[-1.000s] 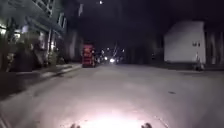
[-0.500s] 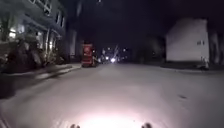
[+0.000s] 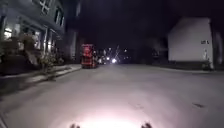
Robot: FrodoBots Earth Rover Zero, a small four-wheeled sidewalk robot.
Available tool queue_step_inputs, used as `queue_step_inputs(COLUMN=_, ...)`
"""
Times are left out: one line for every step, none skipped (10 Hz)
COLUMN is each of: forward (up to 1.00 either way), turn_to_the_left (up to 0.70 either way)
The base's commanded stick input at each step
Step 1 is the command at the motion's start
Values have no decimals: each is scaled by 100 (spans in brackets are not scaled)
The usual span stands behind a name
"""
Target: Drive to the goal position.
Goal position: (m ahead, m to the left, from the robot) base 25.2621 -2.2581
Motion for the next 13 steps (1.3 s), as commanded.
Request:
queue_step_inputs(forward=70, turn_to_the_left=0)
queue_step_inputs(forward=70, turn_to_the_left=0)
queue_step_inputs(forward=70, turn_to_the_left=0)
queue_step_inputs(forward=70, turn_to_the_left=0)
queue_step_inputs(forward=70, turn_to_the_left=0)
queue_step_inputs(forward=70, turn_to_the_left=0)
queue_step_inputs(forward=70, turn_to_the_left=0)
queue_step_inputs(forward=70, turn_to_the_left=0)
queue_step_inputs(forward=70, turn_to_the_left=0)
queue_step_inputs(forward=70, turn_to_the_left=0)
queue_step_inputs(forward=70, turn_to_the_left=0)
queue_step_inputs(forward=70, turn_to_the_left=0)
queue_step_inputs(forward=70, turn_to_the_left=0)
